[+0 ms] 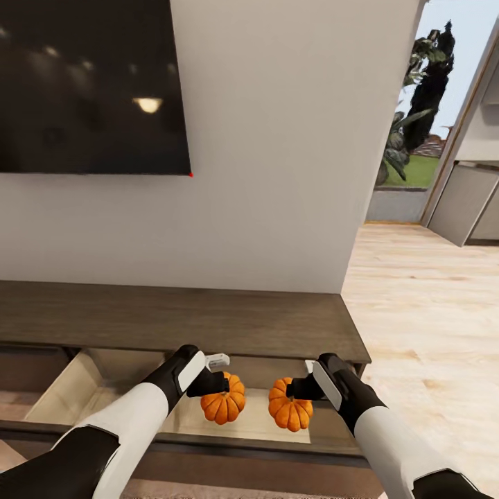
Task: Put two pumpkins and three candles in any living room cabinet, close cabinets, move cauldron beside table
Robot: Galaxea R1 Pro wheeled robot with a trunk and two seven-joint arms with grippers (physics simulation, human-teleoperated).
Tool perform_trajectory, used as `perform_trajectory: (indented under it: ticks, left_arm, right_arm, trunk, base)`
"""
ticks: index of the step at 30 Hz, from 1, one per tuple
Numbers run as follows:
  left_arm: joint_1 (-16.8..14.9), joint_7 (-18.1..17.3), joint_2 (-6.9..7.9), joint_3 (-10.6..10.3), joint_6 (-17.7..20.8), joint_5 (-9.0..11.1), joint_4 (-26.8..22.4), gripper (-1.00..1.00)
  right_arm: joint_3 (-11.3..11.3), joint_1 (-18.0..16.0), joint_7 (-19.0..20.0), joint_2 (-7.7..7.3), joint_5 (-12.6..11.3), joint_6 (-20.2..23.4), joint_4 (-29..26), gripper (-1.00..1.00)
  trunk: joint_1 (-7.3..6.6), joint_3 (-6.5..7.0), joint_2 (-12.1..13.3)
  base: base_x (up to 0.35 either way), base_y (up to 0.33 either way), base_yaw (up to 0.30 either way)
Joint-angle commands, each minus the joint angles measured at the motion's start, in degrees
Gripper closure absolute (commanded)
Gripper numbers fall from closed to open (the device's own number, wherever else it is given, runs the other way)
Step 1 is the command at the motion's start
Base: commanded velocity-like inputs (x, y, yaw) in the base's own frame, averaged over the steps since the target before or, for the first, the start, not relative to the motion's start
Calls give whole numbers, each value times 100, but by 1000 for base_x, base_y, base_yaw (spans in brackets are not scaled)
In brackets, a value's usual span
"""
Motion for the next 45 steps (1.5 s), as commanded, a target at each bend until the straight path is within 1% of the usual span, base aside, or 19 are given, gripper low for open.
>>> perform_trajectory:
  ticks: [1,11,30,36,45]
  left_arm:
    - [-3,41,3,-40,15,62,-9,100]
    - [-3,40,3,-41,15,59,-9,100]
    - [-3,41,4,-38,7,63,-9,100]
    - [-3,39,12,-38,6,63,-9,100]
    - [-3,46,12,-38,6,63,-9,100]
  right_arm:
    - [25,-5,-68,-3,-65,15,-8,100]
    - [26,-4,-68,-3,-65,14,-8,100]
    - [26,-6,-65,-3,-74,13,-8,100]
    - [34,-6,-68,-3,-72,11,-8,100]
    - [35,-6,-68,3,-70,14,-8,100]
  trunk:
    - [21,-23,-44]
    - [241,-203,-445]
    - [241,-203,-445]
    - [241,-203,-445]
    - [241,-203,-445]
  base:
    - [0,0,0]
    - [0,0,0]
    - [1,0,-37]
    - [167,0,0]
    - [16,0,0]
